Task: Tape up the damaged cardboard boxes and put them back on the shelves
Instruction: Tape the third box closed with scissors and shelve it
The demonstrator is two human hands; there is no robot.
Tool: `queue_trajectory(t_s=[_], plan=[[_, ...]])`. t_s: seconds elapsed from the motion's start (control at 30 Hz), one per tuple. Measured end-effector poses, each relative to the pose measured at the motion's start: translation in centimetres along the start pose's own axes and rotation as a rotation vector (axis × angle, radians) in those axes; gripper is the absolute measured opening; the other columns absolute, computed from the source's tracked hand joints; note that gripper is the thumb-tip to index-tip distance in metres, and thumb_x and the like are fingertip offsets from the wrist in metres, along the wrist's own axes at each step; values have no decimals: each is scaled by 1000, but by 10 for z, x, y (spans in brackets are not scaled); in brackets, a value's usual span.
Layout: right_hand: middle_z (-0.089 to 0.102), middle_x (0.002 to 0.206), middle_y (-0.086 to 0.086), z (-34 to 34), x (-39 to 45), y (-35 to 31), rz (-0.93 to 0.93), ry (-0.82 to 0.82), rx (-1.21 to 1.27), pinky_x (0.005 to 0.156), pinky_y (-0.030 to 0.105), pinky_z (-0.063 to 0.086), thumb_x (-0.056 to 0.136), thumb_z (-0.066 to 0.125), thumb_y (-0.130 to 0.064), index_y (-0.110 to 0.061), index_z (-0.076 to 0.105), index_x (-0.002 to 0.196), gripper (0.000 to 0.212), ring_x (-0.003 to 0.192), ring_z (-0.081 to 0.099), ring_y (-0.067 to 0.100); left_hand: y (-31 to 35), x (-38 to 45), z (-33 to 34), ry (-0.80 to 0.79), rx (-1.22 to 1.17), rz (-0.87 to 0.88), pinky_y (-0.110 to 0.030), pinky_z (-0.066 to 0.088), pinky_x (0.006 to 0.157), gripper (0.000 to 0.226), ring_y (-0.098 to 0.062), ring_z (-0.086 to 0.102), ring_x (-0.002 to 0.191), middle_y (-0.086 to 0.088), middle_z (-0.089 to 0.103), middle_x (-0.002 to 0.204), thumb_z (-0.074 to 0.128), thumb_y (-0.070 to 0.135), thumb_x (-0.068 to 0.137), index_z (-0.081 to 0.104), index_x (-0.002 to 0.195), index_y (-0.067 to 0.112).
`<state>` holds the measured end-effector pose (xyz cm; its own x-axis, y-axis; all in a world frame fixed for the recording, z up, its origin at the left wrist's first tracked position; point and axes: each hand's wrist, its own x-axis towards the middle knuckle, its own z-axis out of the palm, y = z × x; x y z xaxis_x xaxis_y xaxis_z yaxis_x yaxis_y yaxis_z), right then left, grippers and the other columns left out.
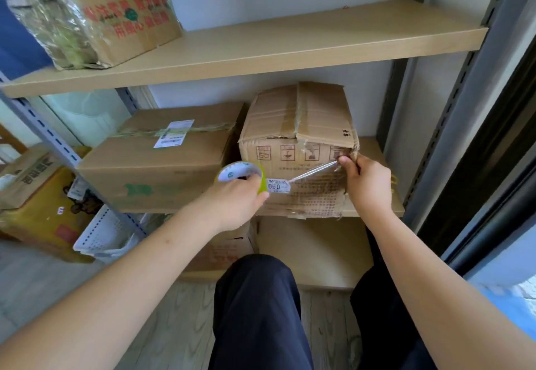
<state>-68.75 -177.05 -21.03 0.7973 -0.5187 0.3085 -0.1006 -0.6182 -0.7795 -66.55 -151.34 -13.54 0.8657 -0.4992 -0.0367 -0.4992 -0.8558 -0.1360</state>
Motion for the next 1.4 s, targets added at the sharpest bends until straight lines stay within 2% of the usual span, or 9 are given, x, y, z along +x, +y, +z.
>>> queue_trajectory(t_s=[0.07, 0.2, 0.47, 0.67, 0.83, 1.0, 1.13, 1.27, 1.4], plan=[[67, 80, -3, -3, 1, 0, -5, -25, -29, 61, 35, 54, 99, 49, -47, -23, 68, 100, 30, 70, 62, 15, -11, -4, 1, 110, 112, 40, -30, 24, 42, 36, -14, 40, 49, 4, 45, 64, 27, 41, 107, 47, 113, 11], [60, 72, -9, 1, -1, -6, -29, -19, -45, 50, 26, 42, 99, 51, -46, -28, 65, 94, 23, 64, 58, 11, -23, -1, -5, 200, 271, -183, -24, 19, 43, 47, -13, 33, 44, 5, 42, 56, 25, 54, 104, 45, 80, 19], [57, 66, -14, -12, 3, 4, -20, -53, -27, 47, 20, 32, 97, 54, -44, -32, 56, 79, 22, 58, 53, 3, -30, 10, 17, -47, -12, -120, -34, 36, 61, 32, -26, 54, 73, -10, 63, 94, 29, 39, 107, 41, 98, 11], [62, 68, -10, -24, 9, 14, -4, -68, 2, 50, 19, 34, 96, 56, -42, -27, 61, 80, 23, 61, 57, 7, -38, 19, 7, 80, 105, -281, -27, 27, 48, 61, -22, 50, 70, 4, 47, 71, 25, 65, 98, 63, 116, 20], [61, 66, -9, -30, 11, 19, -21, -84, -12, 50, 21, 34, 96, 57, -41, -27, 59, 75, 25, 59, 56, 9, -35, 25, 9, 222, 272, -172, -25, 20, 43, 59, -20, 40, 58, 5, 35, 60, 26, 69, 94, 60, 95, 20], [63, 84, -13, -25, 9, 19, 1, -139, 73, 61, 20, 43, 92, 56, -53, -22, 59, 97, 31, 78, 63, 13, -30, 34, 3, 267, 335, -125, -25, 20, 46, 48, -22, 47, 66, 2, 45, 68, 31, 67, 96, 46, 86, 22], [67, 117, -6, -10, 5, 10, 23, -86, 75, 77, 26, 50, 68, 75, -65, -22, 45, 130, 82, 102, 65, 16, -28, 36, 4, 264, 372, -86, -26, 25, 47, 47, -23, 53, 66, 2, 49, 70, 29, 64, 98, 43, 87, 21], [67, 119, -3, -3, 8, 8, 47, -22, 108, 68, 23, 46, 70, 76, -60, -22, 44, 132, 79, 105, 66, 21, -33, 36, 4, 273, 450, -40, -25, 25, 44, 51, -20, 48, 57, 3, 49, 67, 25, 63, 99, 49, 91, 20], [62, 111, -14, -13, 2, 15, 35, -131, 181, 70, 12, 41, 84, 65, -55, -23, 45, 130, 60, 94, 58, 2, -36, 38, 4, 253, 472, 18, -26, 25, 43, 55, -20, 52, 60, 4, 50, 70, 24, 63, 99, 58, 102, 20]])
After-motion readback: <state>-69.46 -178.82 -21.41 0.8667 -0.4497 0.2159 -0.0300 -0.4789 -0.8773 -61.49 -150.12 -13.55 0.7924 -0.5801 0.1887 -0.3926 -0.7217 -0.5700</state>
